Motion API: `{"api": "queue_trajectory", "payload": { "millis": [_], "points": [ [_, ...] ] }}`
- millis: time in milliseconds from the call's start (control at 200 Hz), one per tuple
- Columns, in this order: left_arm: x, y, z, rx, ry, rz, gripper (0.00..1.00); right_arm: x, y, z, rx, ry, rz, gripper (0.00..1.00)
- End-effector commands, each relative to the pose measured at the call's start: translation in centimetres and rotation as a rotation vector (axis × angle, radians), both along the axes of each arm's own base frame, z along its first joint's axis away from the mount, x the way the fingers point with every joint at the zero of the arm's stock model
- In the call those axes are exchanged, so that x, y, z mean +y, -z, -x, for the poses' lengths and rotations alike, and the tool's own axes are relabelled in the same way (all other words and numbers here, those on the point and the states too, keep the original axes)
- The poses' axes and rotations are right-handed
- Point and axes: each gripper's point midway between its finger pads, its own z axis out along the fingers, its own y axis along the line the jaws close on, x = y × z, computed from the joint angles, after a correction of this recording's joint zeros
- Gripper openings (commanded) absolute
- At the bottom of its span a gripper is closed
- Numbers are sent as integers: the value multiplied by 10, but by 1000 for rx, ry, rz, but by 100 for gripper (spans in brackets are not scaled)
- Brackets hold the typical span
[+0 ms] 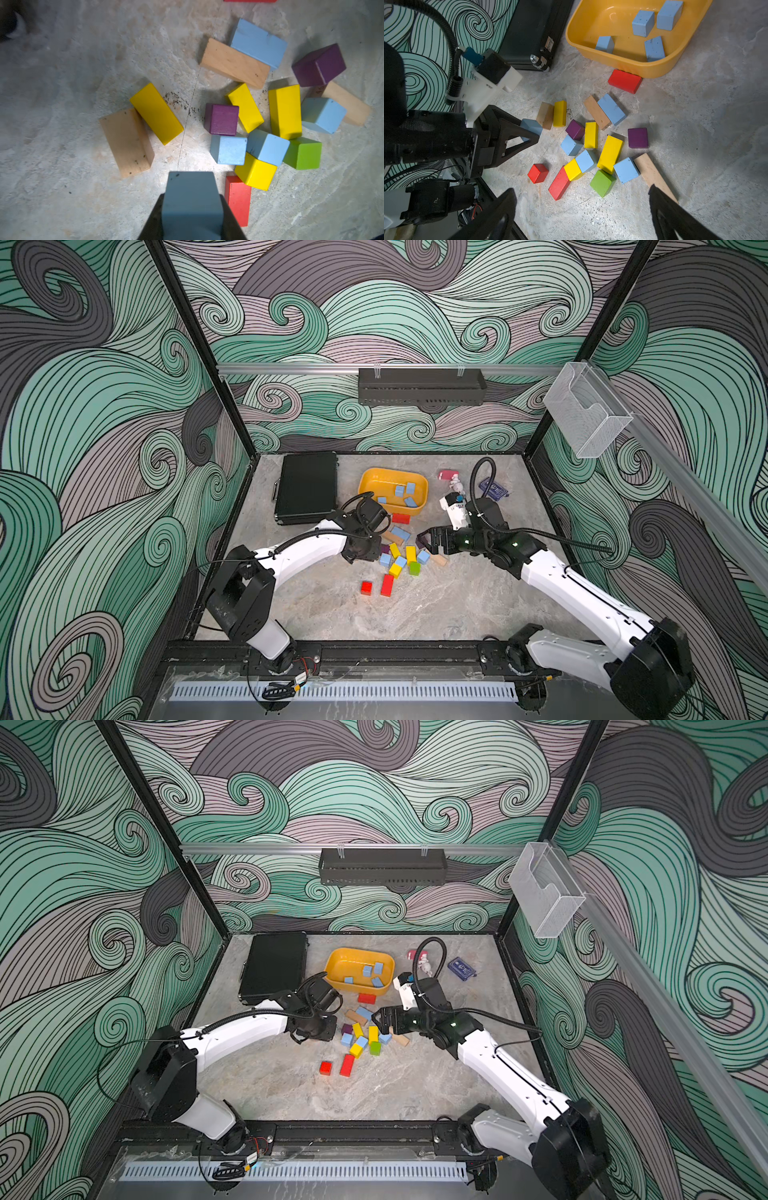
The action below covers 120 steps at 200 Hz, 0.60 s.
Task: Pick out the blue building blocks
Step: Pick up the building block from the center of the board, then place the building block in the storage box.
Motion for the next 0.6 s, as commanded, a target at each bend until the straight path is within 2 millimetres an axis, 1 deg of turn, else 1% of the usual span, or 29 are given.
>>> {"api": "queue_trajectory", "payload": {
  "millis": [0,125,280,430,595],
  "points": [
    [5,-41,-11,-111,24,-15,0,0,-18,1,-29,-24,2,99],
    [3,-67,-22,-199,37,2,0,1,-26,-2,-24,-27,-3,99],
    [0,-92,-38,-310,66,-4,0,1,-33,-8,-29,-16,-11,99],
    [-5,-112,-56,-408,106,-13,0,-4,-36,-15,-13,6,-7,99],
    [-13,-126,-76,-451,140,-27,0,-10,-37,-27,-4,38,-5,99]
  ]
}}
